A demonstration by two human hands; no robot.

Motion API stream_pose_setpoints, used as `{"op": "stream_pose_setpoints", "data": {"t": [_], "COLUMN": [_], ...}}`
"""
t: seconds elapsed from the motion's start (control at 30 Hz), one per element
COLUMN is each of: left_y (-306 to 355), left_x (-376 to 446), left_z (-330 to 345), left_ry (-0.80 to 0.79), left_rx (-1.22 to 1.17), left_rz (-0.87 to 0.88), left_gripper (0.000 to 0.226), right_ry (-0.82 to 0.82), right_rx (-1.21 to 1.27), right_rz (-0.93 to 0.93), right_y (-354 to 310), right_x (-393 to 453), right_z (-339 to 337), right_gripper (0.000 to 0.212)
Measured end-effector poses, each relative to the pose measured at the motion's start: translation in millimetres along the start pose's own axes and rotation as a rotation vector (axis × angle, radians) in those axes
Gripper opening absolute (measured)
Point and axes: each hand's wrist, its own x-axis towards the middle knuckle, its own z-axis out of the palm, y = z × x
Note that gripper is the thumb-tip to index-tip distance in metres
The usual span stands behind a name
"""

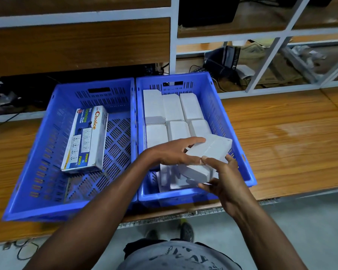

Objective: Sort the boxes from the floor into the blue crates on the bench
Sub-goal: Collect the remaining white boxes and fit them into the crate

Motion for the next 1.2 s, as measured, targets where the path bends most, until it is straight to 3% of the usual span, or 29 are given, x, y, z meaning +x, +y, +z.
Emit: {"op": "stream_pose_setpoints", "data": {"t": [0.13,0.23,0.3,0.37,0.5,0.63,0.73,0.83,0.93,1.0,1.07,1.2], "left_y": [-8,-10,-11,-13,-15,-19,-15,-13,-10,-7,-7,-7], "left_x": [-5,-8,-9,-11,-11,-15,-18,-21,-23,-25,-27,-30], "left_z": [7,4,1,1,4,3,3,0,-1,0,-1,0], "left_ry": [0.032,0.181,0.258,0.281,0.331,0.482,0.65,0.775,0.851,0.876,0.828,0.769], "left_rx": [-0.086,-0.285,-0.296,-0.296,-0.214,-0.047,-0.025,-0.195,-0.439,-0.538,-0.626,-0.735], "left_rz": [0.038,0.015,0.041,0.081,0.145,0.266,0.288,0.273,0.223,0.156,0.063,-0.083], "left_gripper": [0.071,0.045,0.038,0.046,0.068,0.067,0.05,0.045,0.047,0.071,0.09,0.067], "right_ry": [0.004,0.013,-0.014,-0.071,-0.169,-0.207,-0.247,-0.222,-0.186,-0.205,-0.229,-0.266], "right_rx": [-0.086,-0.105,-0.086,-0.081,-0.052,-0.019,-0.043,-0.192,-0.395,-0.489,-0.545,-0.539], "right_rz": [-0.064,-0.063,-0.045,-0.023,0.027,0.095,0.093,0.024,-0.155,-0.252,-0.291,-0.307], "right_y": [-9,-18,-26,-35,-50,-58,-62,-61,-55,-49,-42,-31], "right_x": [-2,4,8,10,14,17,22,31,34,35,38,36], "right_z": [1,-3,-7,-8,-7,-3,-1,-2,5,10,15,23], "right_gripper": [0.054,0.057,0.064,0.06,0.022,0.032,0.048,0.065,0.044,0.027,0.027,0.053]}}
